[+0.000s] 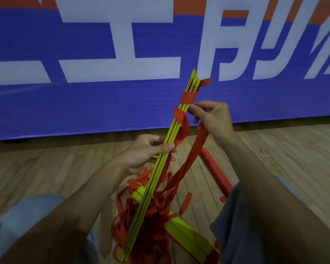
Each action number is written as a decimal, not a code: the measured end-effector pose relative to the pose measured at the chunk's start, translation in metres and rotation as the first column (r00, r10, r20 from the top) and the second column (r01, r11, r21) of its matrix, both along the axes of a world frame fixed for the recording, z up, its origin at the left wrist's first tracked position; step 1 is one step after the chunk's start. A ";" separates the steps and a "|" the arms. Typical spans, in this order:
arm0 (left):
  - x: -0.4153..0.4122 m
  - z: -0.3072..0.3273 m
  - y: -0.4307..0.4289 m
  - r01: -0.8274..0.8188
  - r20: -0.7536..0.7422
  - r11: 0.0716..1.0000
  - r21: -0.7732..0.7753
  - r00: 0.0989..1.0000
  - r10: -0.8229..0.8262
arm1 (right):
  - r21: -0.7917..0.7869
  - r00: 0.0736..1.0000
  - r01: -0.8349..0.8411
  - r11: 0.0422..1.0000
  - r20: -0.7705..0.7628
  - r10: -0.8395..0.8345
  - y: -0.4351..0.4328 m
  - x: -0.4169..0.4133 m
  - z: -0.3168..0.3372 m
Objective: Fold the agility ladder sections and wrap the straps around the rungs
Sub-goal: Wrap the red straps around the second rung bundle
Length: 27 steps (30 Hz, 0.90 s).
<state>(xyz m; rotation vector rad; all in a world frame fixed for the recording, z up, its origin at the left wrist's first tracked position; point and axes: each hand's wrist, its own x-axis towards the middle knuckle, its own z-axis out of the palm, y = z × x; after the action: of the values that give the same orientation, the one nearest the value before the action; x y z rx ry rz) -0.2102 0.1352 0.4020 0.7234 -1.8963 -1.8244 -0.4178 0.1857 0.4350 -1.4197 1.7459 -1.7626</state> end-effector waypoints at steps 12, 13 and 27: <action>-0.012 -0.008 -0.001 -0.363 0.006 0.898 -0.248 0.926 0.376 | 0.300 0.973 -0.223 0.927 0.132 0.191 0.007 0.019 -0.001; -0.012 -0.008 -0.001 -0.383 0.009 0.882 -0.275 0.916 0.401 | 0.305 0.967 -0.239 0.922 0.161 0.198 0.008 0.022 0.002; -0.012 -0.008 0.004 -0.365 0.111 0.573 -0.734 0.768 0.631 | 0.248 0.993 -0.005 0.969 -0.116 0.035 0.010 0.057 -0.003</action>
<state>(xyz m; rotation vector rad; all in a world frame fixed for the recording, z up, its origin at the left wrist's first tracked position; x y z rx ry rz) -0.2220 0.1396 0.3941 1.2165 -2.0625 -0.5610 -0.3612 0.1959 0.4324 -1.4531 1.9268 -1.4152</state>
